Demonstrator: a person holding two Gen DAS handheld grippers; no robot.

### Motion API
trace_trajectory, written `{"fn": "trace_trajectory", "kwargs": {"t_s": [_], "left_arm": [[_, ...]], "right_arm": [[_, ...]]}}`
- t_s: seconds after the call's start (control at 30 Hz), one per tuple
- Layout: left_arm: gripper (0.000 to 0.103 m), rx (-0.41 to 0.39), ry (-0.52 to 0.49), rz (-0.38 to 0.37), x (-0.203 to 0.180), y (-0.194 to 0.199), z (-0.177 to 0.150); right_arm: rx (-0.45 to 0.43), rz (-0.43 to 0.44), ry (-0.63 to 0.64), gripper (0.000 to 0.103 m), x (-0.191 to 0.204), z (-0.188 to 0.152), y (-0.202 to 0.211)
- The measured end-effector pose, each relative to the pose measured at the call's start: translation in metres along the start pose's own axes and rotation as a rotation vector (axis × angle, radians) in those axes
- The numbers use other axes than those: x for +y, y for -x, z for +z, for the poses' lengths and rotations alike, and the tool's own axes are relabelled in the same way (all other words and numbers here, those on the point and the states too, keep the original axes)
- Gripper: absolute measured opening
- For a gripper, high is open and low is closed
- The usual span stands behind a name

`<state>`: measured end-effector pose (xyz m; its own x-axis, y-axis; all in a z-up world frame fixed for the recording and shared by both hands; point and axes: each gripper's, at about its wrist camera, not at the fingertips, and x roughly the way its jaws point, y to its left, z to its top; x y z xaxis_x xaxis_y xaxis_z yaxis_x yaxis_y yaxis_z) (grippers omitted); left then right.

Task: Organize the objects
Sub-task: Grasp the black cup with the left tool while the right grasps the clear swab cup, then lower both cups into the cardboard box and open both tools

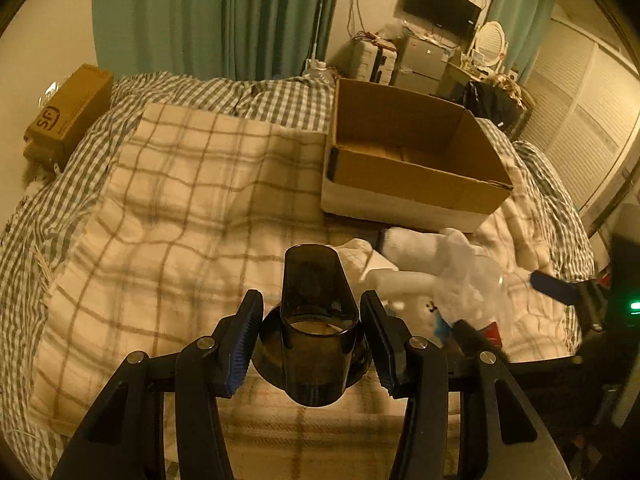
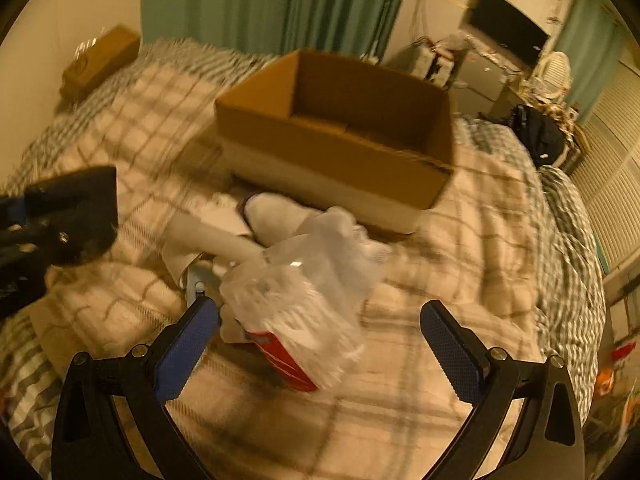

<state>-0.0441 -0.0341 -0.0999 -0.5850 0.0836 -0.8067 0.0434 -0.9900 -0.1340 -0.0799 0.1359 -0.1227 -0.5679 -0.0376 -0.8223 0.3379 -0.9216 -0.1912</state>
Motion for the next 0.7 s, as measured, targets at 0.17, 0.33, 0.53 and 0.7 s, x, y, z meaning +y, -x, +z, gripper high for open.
{"fn": "trace_trajectory", "kwargs": {"t_s": [0.17,0.33,0.53,0.7], "left_arm": [[0.051,0.003,0.005,-0.001,0.004,-0.003,-0.004],[0.051,-0.013,-0.011,0.011,0.000,0.005,-0.002],[0.051,-0.073,-0.054,-0.013,-0.015,0.026,0.018],[0.052,-0.145,-0.094,-0.046,-0.036,0.040,0.059]], "right_arm": [[0.078,0.012,0.025,0.075,0.010,0.002,-0.034],[0.027,0.026,-0.002,0.073,0.000,0.000,-0.017],[-0.105,0.096,-0.098,0.072,-0.031,0.019,0.036],[-0.235,0.074,-0.116,0.072,-0.058,0.053,0.082]]}}
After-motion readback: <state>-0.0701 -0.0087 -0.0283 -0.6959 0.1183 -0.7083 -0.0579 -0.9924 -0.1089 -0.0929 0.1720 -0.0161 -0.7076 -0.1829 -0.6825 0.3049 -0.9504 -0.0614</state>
